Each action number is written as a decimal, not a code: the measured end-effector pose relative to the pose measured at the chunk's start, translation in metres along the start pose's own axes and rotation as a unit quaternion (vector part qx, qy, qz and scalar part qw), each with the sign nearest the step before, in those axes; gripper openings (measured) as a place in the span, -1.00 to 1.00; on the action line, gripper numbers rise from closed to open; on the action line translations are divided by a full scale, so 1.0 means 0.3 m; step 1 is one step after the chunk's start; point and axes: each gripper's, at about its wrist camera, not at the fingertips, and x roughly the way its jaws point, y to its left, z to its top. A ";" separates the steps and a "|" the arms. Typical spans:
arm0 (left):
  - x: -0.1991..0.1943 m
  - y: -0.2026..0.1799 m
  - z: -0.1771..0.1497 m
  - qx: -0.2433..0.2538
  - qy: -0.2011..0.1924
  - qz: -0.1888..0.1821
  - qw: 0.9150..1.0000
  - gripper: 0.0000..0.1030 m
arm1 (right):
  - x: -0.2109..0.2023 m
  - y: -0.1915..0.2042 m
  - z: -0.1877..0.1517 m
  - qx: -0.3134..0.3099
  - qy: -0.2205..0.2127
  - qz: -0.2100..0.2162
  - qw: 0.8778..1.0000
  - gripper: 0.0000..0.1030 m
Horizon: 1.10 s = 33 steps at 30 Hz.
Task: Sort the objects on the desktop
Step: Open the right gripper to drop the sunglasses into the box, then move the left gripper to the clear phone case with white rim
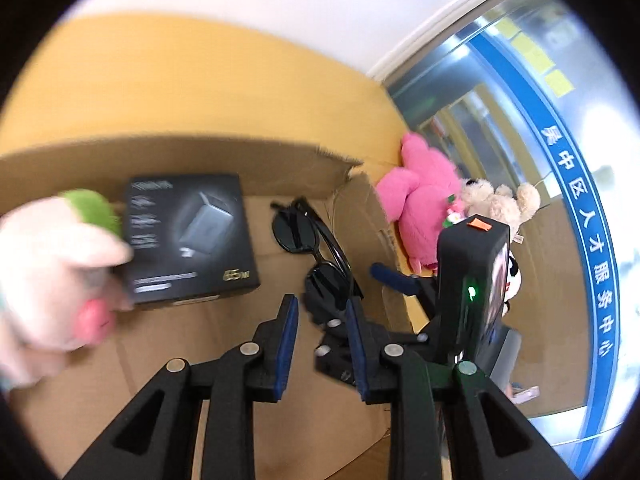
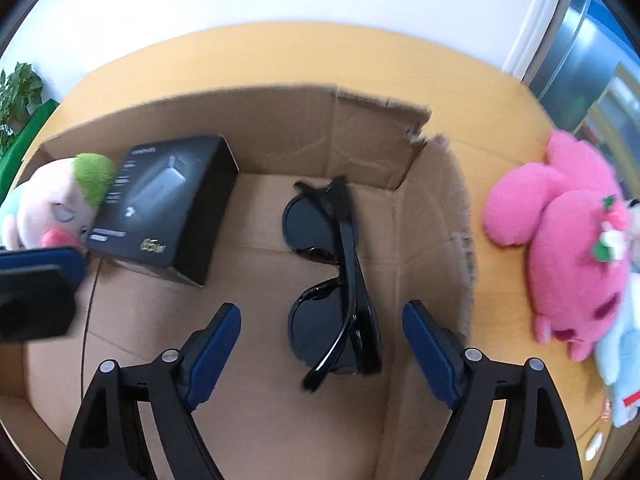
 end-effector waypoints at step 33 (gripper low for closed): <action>-0.645 -0.012 -1.124 0.056 -0.209 0.234 0.948 0.59 | -0.631 0.267 -1.025 -0.074 -0.172 0.161 0.969 0.99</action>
